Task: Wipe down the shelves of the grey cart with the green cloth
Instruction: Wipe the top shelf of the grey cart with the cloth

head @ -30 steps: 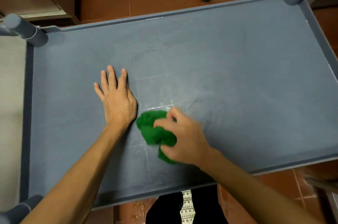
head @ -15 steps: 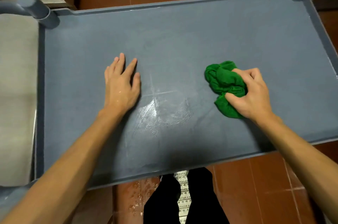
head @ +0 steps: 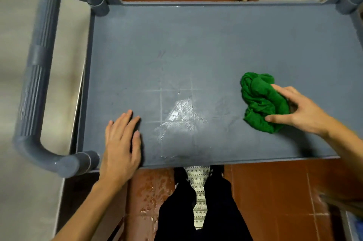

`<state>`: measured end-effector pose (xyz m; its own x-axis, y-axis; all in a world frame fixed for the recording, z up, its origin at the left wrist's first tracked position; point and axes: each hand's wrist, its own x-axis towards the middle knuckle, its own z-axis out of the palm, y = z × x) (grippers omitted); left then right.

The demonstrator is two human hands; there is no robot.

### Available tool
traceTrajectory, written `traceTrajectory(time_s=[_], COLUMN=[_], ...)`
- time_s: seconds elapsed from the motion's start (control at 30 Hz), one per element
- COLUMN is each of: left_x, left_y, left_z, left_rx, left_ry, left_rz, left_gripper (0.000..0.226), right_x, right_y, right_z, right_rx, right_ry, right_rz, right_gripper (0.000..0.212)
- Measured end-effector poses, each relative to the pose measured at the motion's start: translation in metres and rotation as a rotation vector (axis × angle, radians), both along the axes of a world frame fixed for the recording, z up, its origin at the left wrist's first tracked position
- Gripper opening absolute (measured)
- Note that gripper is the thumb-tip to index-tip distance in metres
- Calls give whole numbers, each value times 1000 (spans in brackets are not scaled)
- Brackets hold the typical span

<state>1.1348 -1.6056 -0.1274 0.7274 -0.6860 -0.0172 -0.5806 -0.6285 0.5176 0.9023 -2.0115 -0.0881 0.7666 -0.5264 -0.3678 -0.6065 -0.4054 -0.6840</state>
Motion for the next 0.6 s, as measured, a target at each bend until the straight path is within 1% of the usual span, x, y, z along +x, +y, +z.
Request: traceTrajectory(time_s=[0.07,0.23,0.33,0.4,0.5,0.53,0.6], left_x=[-1,-1,-1,-1,2,3,5], left_y=[0,-3,-1,-1,4,7,8], left_z=[-1,0,-1,-3,-6,-7,-8], left_rx=[-9,-14,-18,-29,-58,-66,-76], left_ry=[-15,-3,-1,6,48,63,70], left_rz=[11,23,28,42,77,97,134], left_gripper=[42,42,43,43,49,51,48], right_x=[1,31,64,90,127,135,139], right_y=[20,87,139,182,236,246,253], right_z=[0,-7,-12,-17,-26,-28,-32], right_rx=[34,54,62,68,-18,-42,-75], right_ry=[10,-28,-70,-112,-131,-140,-168], right_rz=[20,133,273,396,542,551,522], right_gripper=[91,89,86,81,77,78,77])
